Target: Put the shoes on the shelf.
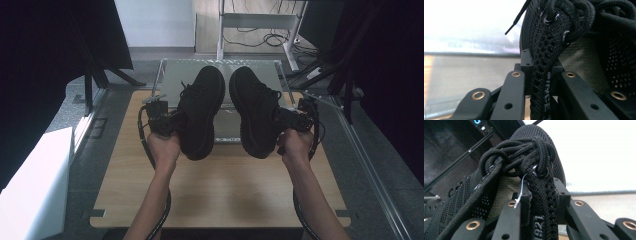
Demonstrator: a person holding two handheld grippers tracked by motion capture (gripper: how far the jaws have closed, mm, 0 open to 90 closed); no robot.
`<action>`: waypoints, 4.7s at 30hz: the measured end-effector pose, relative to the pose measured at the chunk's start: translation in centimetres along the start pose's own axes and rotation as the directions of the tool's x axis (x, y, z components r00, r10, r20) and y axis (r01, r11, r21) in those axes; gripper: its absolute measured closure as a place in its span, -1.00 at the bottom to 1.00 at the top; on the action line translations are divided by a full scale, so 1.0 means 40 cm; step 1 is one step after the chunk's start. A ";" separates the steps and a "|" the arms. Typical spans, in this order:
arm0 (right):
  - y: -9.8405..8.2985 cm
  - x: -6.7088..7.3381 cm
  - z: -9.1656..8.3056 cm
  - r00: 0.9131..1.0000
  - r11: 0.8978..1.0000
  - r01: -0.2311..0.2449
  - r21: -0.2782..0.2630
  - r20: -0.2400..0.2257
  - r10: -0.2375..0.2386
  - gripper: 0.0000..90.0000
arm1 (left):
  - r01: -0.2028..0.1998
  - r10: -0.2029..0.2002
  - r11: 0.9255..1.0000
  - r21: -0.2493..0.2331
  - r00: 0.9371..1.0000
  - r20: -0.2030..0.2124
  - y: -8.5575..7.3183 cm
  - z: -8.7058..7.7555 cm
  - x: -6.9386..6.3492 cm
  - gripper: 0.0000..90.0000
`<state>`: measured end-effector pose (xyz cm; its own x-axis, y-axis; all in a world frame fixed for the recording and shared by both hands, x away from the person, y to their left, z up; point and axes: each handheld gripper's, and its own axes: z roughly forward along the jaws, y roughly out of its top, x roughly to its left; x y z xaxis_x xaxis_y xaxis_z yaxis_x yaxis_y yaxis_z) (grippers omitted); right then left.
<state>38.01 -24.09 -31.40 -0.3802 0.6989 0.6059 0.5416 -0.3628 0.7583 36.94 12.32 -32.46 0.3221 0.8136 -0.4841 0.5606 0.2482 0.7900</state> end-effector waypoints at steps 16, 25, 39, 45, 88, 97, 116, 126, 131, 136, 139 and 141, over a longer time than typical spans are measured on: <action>0.062 -0.020 0.102 0.994 0.995 -0.096 -0.020 0.041 0.096 0.62 | 0.087 -0.088 0.996 -0.015 0.992 -0.086 0.104 0.094 0.002 0.75; 0.096 -0.035 0.164 0.990 0.993 -0.113 -0.026 0.076 0.115 0.62 | 0.096 -0.095 0.995 0.000 0.989 -0.110 0.148 0.136 0.002 0.74; 0.130 -0.049 0.247 0.984 0.995 -0.103 -0.019 0.145 0.104 0.62 | 0.118 -0.109 0.992 0.038 0.976 -0.188 0.192 0.214 0.018 0.73; 0.129 -0.050 0.274 0.980 0.997 -0.073 -0.011 0.186 0.073 0.62 | 0.101 -0.087 0.993 0.053 0.971 -0.223 0.203 0.244 0.010 0.72; 0.128 -0.032 0.345 0.979 0.999 -0.017 0.039 0.203 0.008 0.08 | 0.016 0.002 0.995 0.094 0.982 -0.191 0.201 0.305 -0.010 0.30; 0.134 -0.034 0.330 0.993 0.999 -0.002 0.038 0.116 -0.002 -0.24 | 0.023 -0.016 0.997 0.072 0.996 -0.093 0.203 0.281 0.001 -0.15; 0.146 -0.052 0.205 0.997 0.997 0.081 0.001 0.017 -0.081 -0.40 | -0.056 0.057 0.998 0.036 0.998 -0.028 0.182 0.159 0.034 -0.66; 0.122 -0.072 0.161 0.996 0.996 0.092 0.003 -0.006 -0.092 -0.40 | -0.102 0.102 0.994 0.026 0.995 -0.017 0.151 0.112 0.043 -0.75; 0.101 -0.079 0.142 0.994 0.994 0.109 0.012 -0.021 -0.109 -0.40 | -0.134 0.134 0.990 0.039 0.991 -0.004 0.129 0.097 0.044 -0.92; 0.079 -0.082 0.124 0.990 0.989 0.141 0.034 -0.022 -0.141 -0.41 | -0.161 0.161 0.986 0.041 0.987 0.004 0.105 0.075 0.046 -0.99; 0.067 -0.078 0.112 0.984 0.984 0.175 0.040 -0.025 -0.174 -0.41 | -0.177 0.177 0.983 0.040 0.984 0.011 0.089 0.060 0.050 -1.00; 0.058 -0.076 0.105 0.980 0.979 0.197 0.044 -0.029 -0.196 -0.42 | -0.191 0.191 0.981 0.042 0.982 0.015 0.079 0.049 0.051 -1.00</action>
<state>43.58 -24.46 -32.50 -0.5007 0.7381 0.4522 0.4885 -0.1903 0.8516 40.87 13.74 -31.68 0.4349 0.8378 -0.3302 0.5204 0.0655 0.8514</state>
